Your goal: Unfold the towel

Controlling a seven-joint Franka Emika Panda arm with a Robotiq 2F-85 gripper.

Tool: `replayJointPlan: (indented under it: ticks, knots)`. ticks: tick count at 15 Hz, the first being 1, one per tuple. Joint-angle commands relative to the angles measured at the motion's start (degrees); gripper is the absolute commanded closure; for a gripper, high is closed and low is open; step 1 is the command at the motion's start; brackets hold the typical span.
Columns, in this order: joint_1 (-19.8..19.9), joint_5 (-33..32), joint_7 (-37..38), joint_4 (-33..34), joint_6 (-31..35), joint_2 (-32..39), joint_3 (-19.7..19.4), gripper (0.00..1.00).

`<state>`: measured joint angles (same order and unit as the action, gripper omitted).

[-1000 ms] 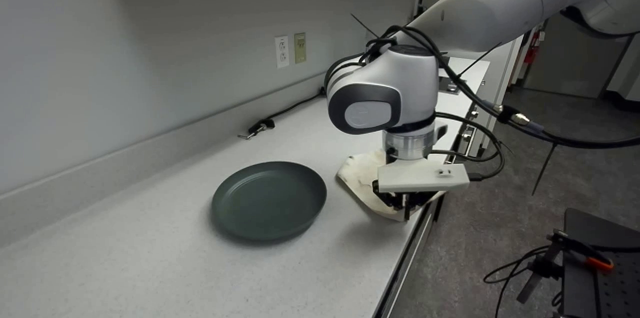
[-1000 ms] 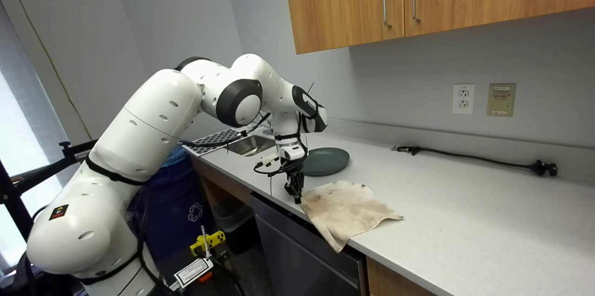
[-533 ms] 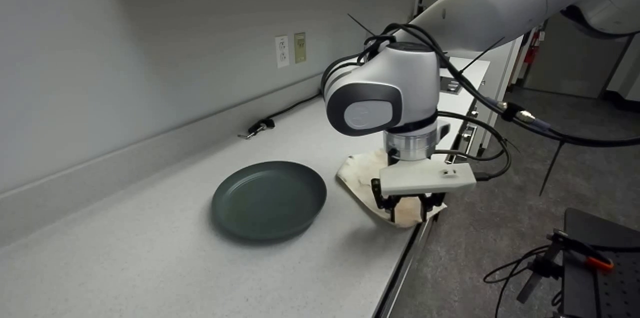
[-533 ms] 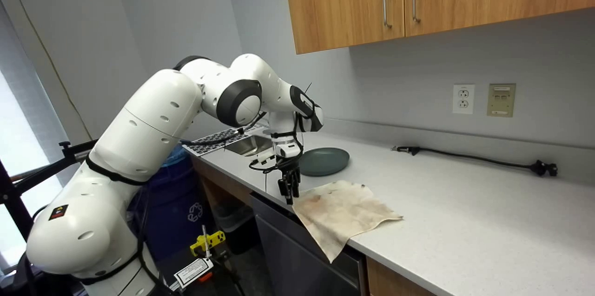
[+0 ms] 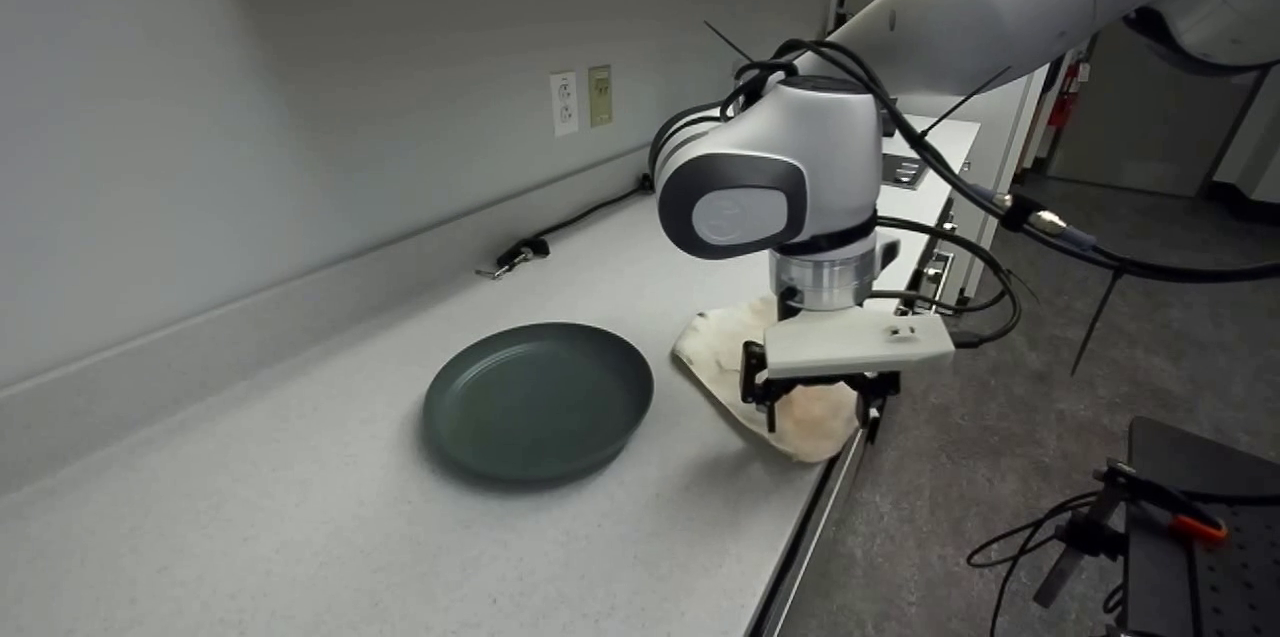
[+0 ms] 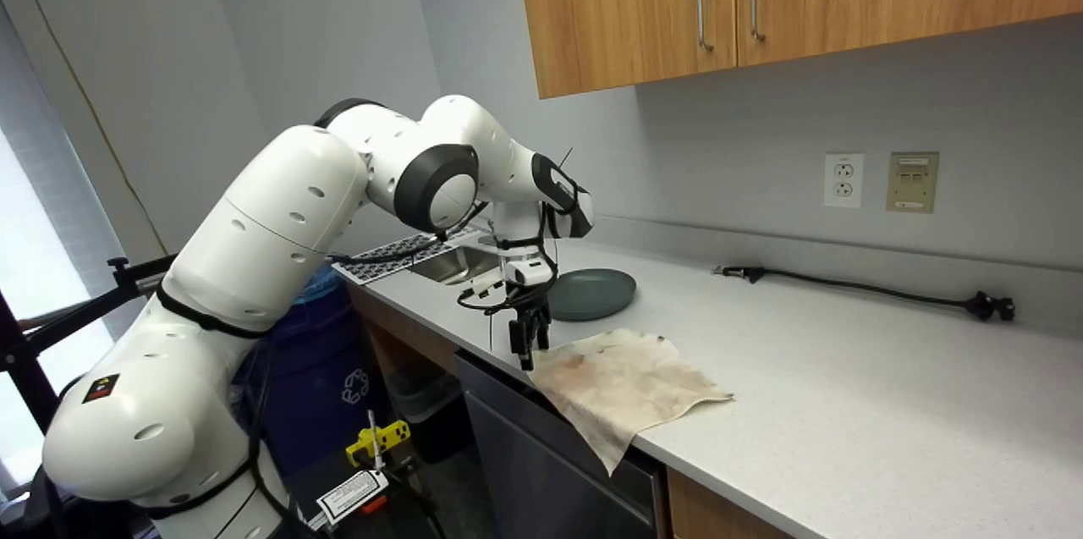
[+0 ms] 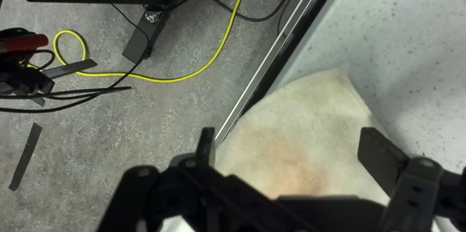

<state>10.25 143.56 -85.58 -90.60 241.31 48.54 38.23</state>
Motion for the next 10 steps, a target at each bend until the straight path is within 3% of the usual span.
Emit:
replayJointPlan:
  ticks: [1, 7, 8, 9, 10]
  knots:
    - [2.77, 0.84, -6.06, -1.43, 0.28, -3.14, -0.74, 0.00]
    - [7.82, 0.90, -13.73, 0.97, -0.74, -4.20, -1.27, 0.00]
    - [9.25, 0.90, -13.97, 1.45, -0.84, -3.99, -0.66, 0.25]
    - [10.12, 0.89, -14.59, 1.93, -0.81, -3.84, -0.54, 0.26]
    - [11.13, 0.89, -14.80, 2.46, -0.96, -3.51, -0.34, 0.34]
